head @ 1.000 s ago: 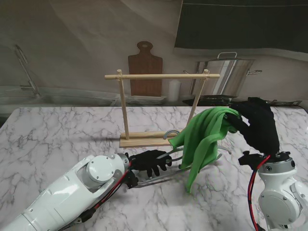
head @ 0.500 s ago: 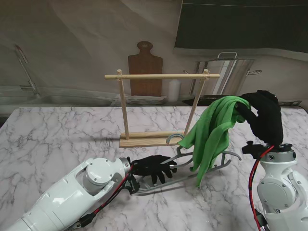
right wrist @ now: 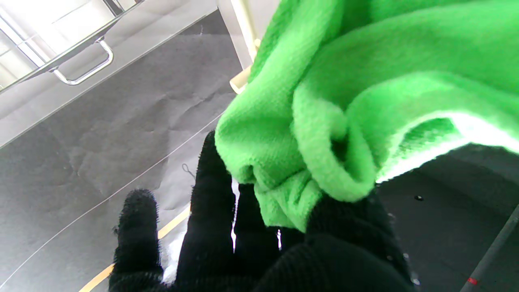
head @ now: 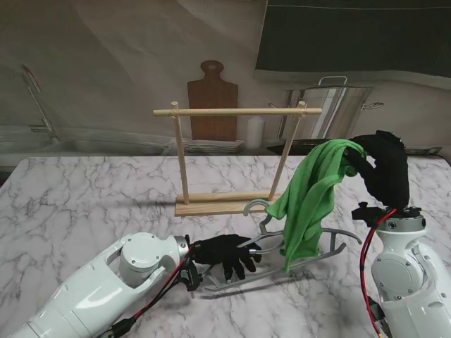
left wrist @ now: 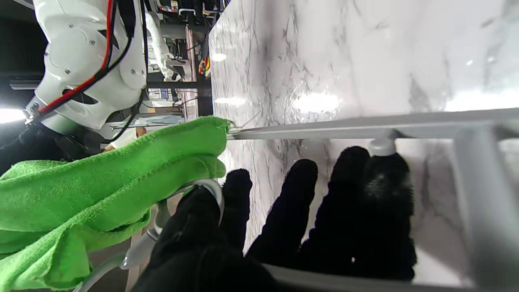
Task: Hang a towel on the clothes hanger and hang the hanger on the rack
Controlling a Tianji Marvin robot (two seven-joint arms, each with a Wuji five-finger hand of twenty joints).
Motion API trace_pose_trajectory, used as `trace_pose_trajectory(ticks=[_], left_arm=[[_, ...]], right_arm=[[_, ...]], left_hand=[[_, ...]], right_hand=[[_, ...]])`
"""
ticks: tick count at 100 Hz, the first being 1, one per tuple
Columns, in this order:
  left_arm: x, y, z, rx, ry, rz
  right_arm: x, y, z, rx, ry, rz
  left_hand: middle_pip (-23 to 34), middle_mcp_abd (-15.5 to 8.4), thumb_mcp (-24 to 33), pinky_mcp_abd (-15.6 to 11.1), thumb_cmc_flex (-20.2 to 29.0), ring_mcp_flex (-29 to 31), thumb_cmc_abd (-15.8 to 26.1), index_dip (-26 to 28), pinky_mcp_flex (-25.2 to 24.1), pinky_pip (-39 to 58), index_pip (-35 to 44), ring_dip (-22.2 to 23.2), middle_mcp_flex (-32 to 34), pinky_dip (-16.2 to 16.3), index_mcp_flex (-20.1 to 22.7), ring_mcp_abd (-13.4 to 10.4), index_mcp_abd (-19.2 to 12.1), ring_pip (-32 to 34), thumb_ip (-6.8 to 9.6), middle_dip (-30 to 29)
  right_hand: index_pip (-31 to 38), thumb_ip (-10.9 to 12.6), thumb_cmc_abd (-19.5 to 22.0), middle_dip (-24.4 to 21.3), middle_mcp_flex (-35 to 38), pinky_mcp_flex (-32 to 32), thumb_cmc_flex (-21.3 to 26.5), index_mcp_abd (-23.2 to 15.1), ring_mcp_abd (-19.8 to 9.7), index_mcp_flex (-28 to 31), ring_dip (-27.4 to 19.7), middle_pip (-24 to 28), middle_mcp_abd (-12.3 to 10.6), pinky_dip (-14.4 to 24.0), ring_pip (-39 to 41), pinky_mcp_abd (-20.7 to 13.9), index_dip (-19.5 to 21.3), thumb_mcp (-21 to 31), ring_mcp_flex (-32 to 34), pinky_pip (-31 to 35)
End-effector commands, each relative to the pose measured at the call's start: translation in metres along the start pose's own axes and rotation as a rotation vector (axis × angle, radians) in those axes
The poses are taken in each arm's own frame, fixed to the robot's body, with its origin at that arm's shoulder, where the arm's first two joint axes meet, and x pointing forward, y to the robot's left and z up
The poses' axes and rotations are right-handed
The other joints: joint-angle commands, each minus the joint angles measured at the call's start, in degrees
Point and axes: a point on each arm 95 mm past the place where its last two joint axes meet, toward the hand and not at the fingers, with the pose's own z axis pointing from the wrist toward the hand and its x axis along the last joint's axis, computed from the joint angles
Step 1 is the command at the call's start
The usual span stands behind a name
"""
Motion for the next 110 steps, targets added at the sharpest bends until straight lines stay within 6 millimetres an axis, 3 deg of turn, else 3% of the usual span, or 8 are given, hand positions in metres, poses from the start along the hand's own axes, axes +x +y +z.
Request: trace_pose_trajectory(ticks=[1,22,66,110], left_arm=[[-0.002,0.004,-0.001,-0.019,-0.002,-0.017],[-0.005,0.003,-0.002,-0.008,-0.006,-0.043],[0.000,-0.015,-0.009,0.082,-0.019,-0.036],[-0.011,-0.024,-0.005,0.115,-0.067,-0.069]], right_arm=[[-0.004,-0.004,-0.003,0.003,-0.006,-0.011],[-0.007,-0.010,-0.016,0.049,-0.017,-0.038],[0.002,-0.005,-0.069,0.240,-0.025,-0.078],[0.028,0.016,-0.084,0.246,0.023,0.008]], left_hand=[[0.19,-0.40,0.62,-0.34,3.83,0.76,5.19,-0.38,-0.33,-18.97,0.00,-0.06,2.35,-0.44,1.24,1.30,-2.32,0.31,-0.34,0.68],[0.22,-0.29,0.68,-0.25,4.18,0.87,4.89,-0.39,-0.48,-18.85,-0.21,0.10,2.46,-0.37,1.55,1.46,-1.72,0.44,-0.27,0.76],[-0.19,-0.11,0.65,0.10,4.49,-0.57,4.84,-0.02,-1.73,-19.98,-0.46,-0.16,1.68,-0.69,1.71,1.62,-1.31,-0.41,-0.22,0.43],[-0.10,0.07,0.71,-0.07,4.74,-0.68,4.71,0.17,-1.73,-19.81,-0.57,-0.12,1.69,-0.45,1.96,1.74,-0.78,-0.31,-0.16,0.32]], right_hand=[[3.69,1.62,3.98,0.19,-1.71,-1.17,4.36,-6.32,-2.24,-0.59,0.68,2.11,-2.42,0.31,0.27,-1.11,-0.16,2.20,-1.09,-1.31],[4.03,1.64,3.84,0.19,-1.78,-1.32,4.44,-6.14,-2.09,-0.56,0.76,2.44,-2.17,0.40,0.51,-1.07,-0.47,2.22,-1.35,-1.80],[3.75,1.80,2.89,-0.13,-0.38,-1.26,4.68,-5.61,-1.47,0.78,0.72,1.96,-1.70,0.29,0.34,-0.29,-0.87,2.36,-0.59,-2.83],[3.06,1.85,2.06,0.07,0.90,-0.66,5.00,-4.89,-0.91,2.07,0.99,1.53,-1.03,0.45,0.44,0.29,-0.67,2.41,0.38,-3.36]])
